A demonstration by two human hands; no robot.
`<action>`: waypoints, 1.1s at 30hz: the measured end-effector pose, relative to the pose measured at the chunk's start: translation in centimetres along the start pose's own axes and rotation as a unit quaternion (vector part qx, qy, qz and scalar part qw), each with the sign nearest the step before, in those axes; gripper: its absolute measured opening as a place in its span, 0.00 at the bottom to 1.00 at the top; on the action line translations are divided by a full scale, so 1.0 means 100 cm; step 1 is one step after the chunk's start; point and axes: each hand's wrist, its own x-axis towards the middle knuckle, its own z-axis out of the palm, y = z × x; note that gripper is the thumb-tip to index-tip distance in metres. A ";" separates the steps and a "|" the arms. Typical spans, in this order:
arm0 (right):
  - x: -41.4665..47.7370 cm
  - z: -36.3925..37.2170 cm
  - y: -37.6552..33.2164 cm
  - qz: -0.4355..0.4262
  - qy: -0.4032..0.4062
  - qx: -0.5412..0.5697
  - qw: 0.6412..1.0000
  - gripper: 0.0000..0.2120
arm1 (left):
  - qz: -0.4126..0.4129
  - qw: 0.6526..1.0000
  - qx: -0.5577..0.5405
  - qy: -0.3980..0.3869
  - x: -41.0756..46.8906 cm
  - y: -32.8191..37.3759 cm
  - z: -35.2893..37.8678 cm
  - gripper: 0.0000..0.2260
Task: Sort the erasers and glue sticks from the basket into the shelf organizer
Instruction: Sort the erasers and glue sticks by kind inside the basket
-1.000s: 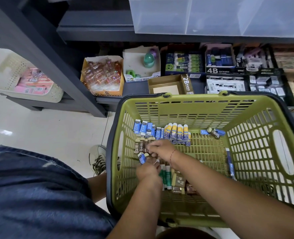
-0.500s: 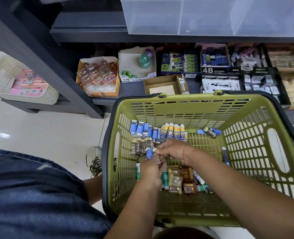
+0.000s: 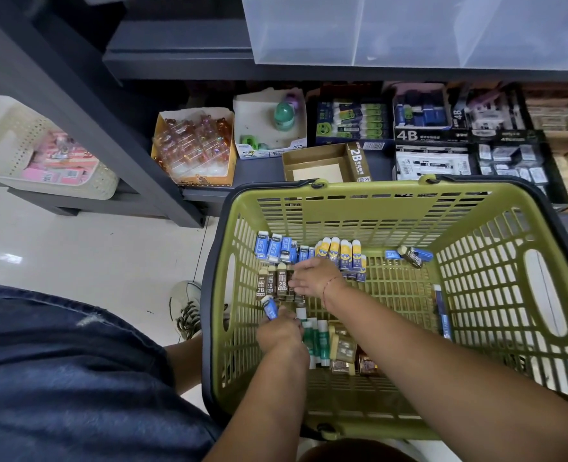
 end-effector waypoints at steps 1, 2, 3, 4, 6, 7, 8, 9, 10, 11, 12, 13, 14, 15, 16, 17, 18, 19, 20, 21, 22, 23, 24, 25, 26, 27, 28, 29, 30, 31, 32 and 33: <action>-0.003 -0.003 0.000 -0.002 -0.001 0.000 1.000 0.08 | 0.009 1.000 -0.014 0.005 0.002 -0.002 0.000 0.09; -0.005 -0.007 0.000 -0.005 -0.001 -0.009 1.000 0.08 | 0.021 1.000 -0.018 0.008 0.002 -0.003 0.002 0.07; -0.009 -0.011 0.000 -0.009 -0.005 -0.025 1.000 0.09 | 0.030 0.999 -0.013 0.008 0.000 -0.003 0.003 0.06; -0.012 -0.014 0.000 -0.014 -0.016 -0.042 0.999 0.09 | 0.033 0.999 -0.007 0.006 -0.001 -0.004 0.004 0.06; -0.021 -0.019 0.001 -0.032 -0.057 -0.077 0.995 0.07 | 0.039 0.999 0.008 -0.008 0.000 -0.004 0.004 0.06; -0.027 -0.022 0.001 -0.039 -0.079 -0.106 0.991 0.06 | 0.043 0.999 0.018 -0.019 0.000 -0.004 0.004 0.06; -0.030 -0.024 0.002 -0.045 -0.095 -0.142 0.984 0.06 | 0.048 0.998 0.032 -0.028 0.000 -0.005 0.005 0.07; -0.032 -0.025 0.003 -0.051 -0.102 -0.174 0.978 0.07 | 0.058 0.996 0.052 -0.037 -0.002 -0.004 0.005 0.07; -0.032 -0.027 0.005 -0.056 -0.099 -0.192 0.975 0.08 | 0.073 0.994 0.069 -0.044 -0.004 -0.004 0.007 0.07; -0.032 -0.027 0.004 -0.060 -0.091 -0.191 0.976 0.08 | 0.092 0.991 0.078 -0.048 -0.005 -0.004 0.008 0.07; -0.030 -0.027 0.004 -0.062 -0.084 -0.177 0.979 0.06 | 0.116 0.989 0.083 -0.049 -0.006 -0.002 0.009 0.07; -0.030 -0.027 0.003 -0.061 -0.083 -0.159 0.982 0.02 | 0.143 0.984 0.096 -0.050 -0.006 -0.001 0.009 0.06; -0.029 -0.025 0.001 -0.060 -0.089 -0.143 0.984 0.04 | 0.169 0.978 0.112 -0.049 -0.007 0.001 0.010 0.05; -0.029 -0.023 -0.002 -0.052 -0.102 -0.131 0.985 0.06 | 0.193 0.973 0.120 -0.048 -0.005 0.002 0.010 0.05; -0.030 -0.020 -0.005 -0.043 -0.119 -0.122 0.984 0.08 | 0.207 0.969 0.126 -0.048 -0.004 0.003 0.009 0.05; -0.032 -0.018 -0.008 -0.036 -0.134 -0.117 0.983 0.09 | 0.215 0.967 0.130 -0.049 -0.002 0.005 0.009 0.05; -0.033 -0.017 -0.010 -0.034 -0.142 -0.115 0.983 0.10 | 0.221 0.964 0.140 -0.046 0.002 0.005 0.007 0.05; -0.033 -0.016 -0.011 -0.035 -0.142 -0.114 0.983 0.10 | 0.230 0.960 0.153 -0.041 0.005 0.005 0.007 0.05; -0.032 -0.016 -0.011 -0.039 -0.140 -0.114 0.983 0.10 | 0.236 0.956 0.171 -0.033 0.005 0.006 0.006 0.05; -0.032 -0.017 -0.009 -0.046 -0.133 -0.117 0.983 0.08 | 0.244 0.952 0.186 -0.026 0.005 0.006 0.005 0.04; -0.030 -0.017 -0.007 -0.054 -0.124 -0.127 0.983 0.07 | 0.246 0.949 0.197 -0.025 0.004 0.006 0.005 0.04; -0.030 -0.018 -0.004 -0.064 -0.112 -0.139 0.982 0.07 | 0.247 0.947 0.202 -0.030 0.003 0.006 0.007 0.04; -0.027 -0.019 -0.002 -0.072 -0.100 -0.154 0.980 0.08 | 0.247 0.945 0.213 -0.039 0.001 0.007 0.008 0.04; -0.026 -0.020 -0.002 -0.079 -0.086 -0.164 0.979 0.09 | 0.247 0.943 0.216 -0.046 -0.002 0.007 0.009 0.04; -0.024 -0.022 -0.003 -0.086 -0.069 -0.169 0.979 0.10 | 0.244 0.945 0.214 -0.050 -0.001 0.006 0.011 0.03; -0.022 -0.023 -0.007 -0.094 -0.044 -0.168 0.980 0.11 | 0.238 0.947 0.208 -0.055 -0.002 0.006 0.012 0.02; -0.020 -0.025 -0.012 -0.100 -0.015 -0.161 0.982 0.11 | 0.228 0.950 0.204 -0.054 -0.001 0.007 0.012 0.07; -0.017 -0.026 -0.018 -0.105 0.013 -0.151 0.983 0.10 | 0.212 0.955 0.201 -0.047 -0.002 0.007 0.012 0.10; -0.013 -0.028 -0.025 -0.109 0.034 -0.142 0.983 0.08 | 0.189 0.963 0.186 -0.039 -0.001 0.008 0.013 0.09; -0.009 -0.030 -0.031 -0.114 0.047 -0.142 0.982 0.07 | 0.170 0.970 0.170 -0.040 0.004 0.007 0.013 0.07; -0.005 -0.032 -0.036 -0.118 0.058 -0.153 0.979 0.07 | 0.148 0.976 0.157 -0.038 0.006 0.007 0.012 0.06; 0.000 -0.034 -0.040 -0.118 0.068 -0.172 0.976 0.08 | 0.133 0.977 0.164 -0.041 0.007 0.006 0.011 0.03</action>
